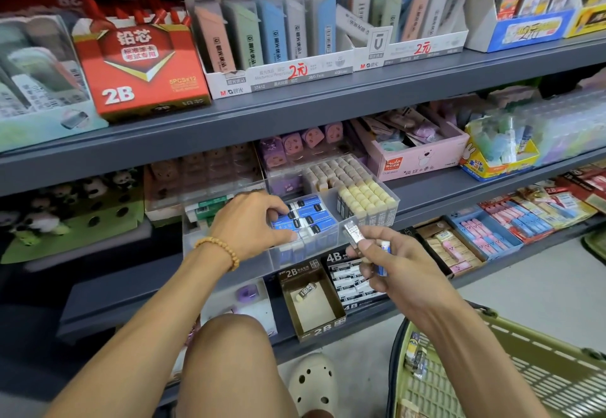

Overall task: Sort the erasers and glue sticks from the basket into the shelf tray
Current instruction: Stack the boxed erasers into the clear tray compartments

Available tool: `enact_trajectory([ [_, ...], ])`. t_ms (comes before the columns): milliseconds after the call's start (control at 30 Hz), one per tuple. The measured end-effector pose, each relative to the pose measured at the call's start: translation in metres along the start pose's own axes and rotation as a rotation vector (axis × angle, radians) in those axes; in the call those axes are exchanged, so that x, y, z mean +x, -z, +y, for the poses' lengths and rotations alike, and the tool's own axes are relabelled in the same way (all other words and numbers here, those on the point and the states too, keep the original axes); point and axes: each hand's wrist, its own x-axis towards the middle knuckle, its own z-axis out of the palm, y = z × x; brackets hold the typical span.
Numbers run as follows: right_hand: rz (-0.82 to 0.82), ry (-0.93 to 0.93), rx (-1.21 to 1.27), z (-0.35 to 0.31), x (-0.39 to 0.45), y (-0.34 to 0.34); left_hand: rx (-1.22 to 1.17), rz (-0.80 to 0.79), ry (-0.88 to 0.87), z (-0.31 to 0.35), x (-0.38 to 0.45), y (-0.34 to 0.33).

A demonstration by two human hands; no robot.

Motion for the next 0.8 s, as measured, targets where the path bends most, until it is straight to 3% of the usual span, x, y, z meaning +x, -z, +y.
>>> enact_trajectory([
  [300,0.065,0.081,0.007,-0.008,0.002,0.006,-0.131,0.018,-0.025,0.003,0.004,0.000],
  [367,0.052,0.095,-0.021,-0.010,0.003,0.004,-0.297,0.018,-0.090,0.017,0.002,0.001],
  [500,0.021,0.120,-0.049,-0.014,0.007,0.001,-0.666,-0.166,-0.173,0.047,0.000,-0.001],
  [667,-0.001,0.134,0.098,-0.021,0.008,0.003,-0.630,-0.282,-0.230,0.056,0.005,-0.005],
  [800,0.009,0.117,0.278,-0.029,0.009,0.002,-0.552,-0.274,-0.262,0.063,0.008,-0.009],
])
